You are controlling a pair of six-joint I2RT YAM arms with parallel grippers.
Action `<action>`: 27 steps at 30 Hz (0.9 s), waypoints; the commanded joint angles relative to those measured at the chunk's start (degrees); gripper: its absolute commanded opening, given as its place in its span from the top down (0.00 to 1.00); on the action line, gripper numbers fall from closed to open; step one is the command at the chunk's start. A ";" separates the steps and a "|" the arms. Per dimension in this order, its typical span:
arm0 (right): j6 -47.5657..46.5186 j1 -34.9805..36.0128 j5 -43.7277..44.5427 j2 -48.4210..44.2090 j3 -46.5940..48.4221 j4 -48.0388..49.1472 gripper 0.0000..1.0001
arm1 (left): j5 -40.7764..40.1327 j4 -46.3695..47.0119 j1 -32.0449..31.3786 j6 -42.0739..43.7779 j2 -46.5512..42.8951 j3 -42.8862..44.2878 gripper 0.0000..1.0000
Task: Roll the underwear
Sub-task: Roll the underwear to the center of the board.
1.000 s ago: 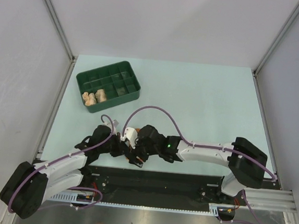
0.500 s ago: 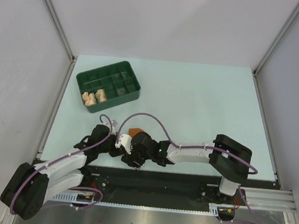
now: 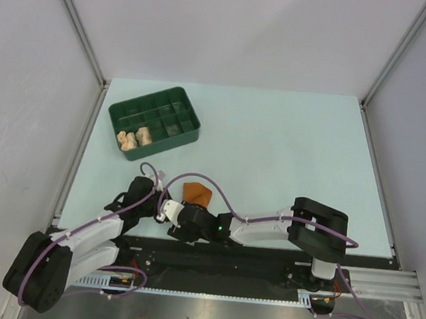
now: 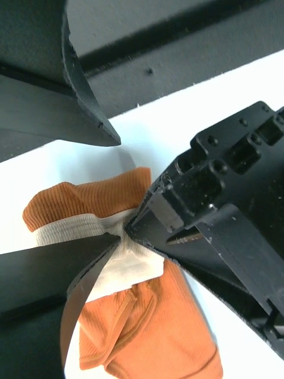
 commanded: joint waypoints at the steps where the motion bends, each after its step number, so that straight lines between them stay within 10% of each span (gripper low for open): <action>1: 1.25 -0.44 12.35 4.87 -1.62 -7.00 0.36 | 2.29 -7.80 1.14 2.65 0.96 -1.36 1.00; 5: 3.09 0.00 15.08 6.01 -1.71 -8.67 0.42 | 2.91 -7.80 2.11 2.56 0.26 -1.19 1.00; 14: 3.27 0.36 10.09 7.42 -1.71 -13.15 0.97 | 3.26 -7.09 2.90 2.74 -0.97 -1.19 1.00; 20: 4.41 -0.43 -2.21 4.26 -1.36 -16.22 1.00 | -0.16 -7.62 3.60 2.65 -3.70 0.21 0.45; 27: 7.84 -5.35 -17.24 1.01 1.37 -21.33 1.00 | -8.51 -9.91 3.69 3.62 -6.94 1.45 0.25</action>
